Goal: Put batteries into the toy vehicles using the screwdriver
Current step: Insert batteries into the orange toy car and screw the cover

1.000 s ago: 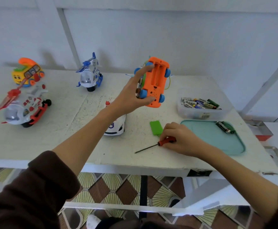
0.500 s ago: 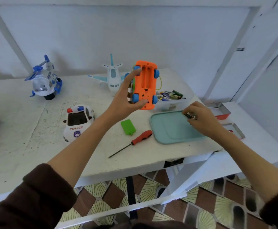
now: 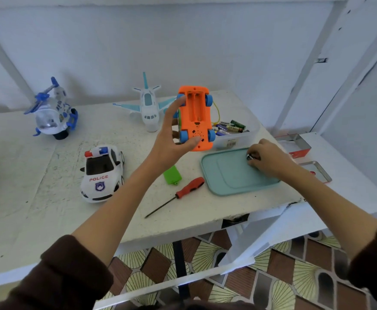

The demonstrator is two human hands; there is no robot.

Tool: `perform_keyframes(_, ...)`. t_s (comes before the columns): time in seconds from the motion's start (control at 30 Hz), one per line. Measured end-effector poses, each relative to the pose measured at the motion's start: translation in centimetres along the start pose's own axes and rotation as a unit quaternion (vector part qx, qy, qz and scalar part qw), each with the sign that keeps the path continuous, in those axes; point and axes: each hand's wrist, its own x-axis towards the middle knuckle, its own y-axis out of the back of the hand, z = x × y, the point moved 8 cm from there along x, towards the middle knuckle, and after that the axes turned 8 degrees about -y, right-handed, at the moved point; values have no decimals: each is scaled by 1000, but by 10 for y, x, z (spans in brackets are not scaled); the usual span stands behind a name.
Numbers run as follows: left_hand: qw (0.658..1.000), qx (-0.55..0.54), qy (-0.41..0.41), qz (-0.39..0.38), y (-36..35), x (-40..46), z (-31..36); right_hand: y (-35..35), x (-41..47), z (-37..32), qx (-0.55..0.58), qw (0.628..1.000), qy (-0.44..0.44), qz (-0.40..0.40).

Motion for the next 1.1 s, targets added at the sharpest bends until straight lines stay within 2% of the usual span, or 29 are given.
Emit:
perform_keyframes(0.07, 1000, -3, 1, 5, 1, 0, 0, 3, -5, -5, -38, 999, 10, 34)
perform_keyframes(0.13, 1000, -7, 3, 9, 2, 0, 0, 11, -13, -13, -58, 993, 35, 100)
perform_keyframes(0.23, 1000, -11, 0, 13, 2, 0, 2, 35, -24, -25, 85, 976, 83, 180)
perform_keyframes(0.37, 999, -31, 9, 13, 0, -2, 3, 96, -49, -55, 282, 903, 150, 289)
perform_keyframes(0.47, 999, -36, 14, 8, -4, -5, 3, 122, -56, -75, 427, 854, 147, 260)
perform_keyframes(0.57, 999, -33, 18, 0, -7, -7, 4, 126, -53, -95, 485, 833, 157, 216)
perform_keyframes(0.7, 999, -33, 20, -6, -8, -11, 5, 122, -49, -114, 478, 833, 172, 218)
perform_keyframes(0.93, 999, -17, 37, -6, -2, -13, 5, 120, -42, -130, 383, 876, 214, 201)
perform_keyframes(1.1, 999, -12, 37, -6, -1, -13, 6, 112, -43, -142, 218, 920, 260, 194)
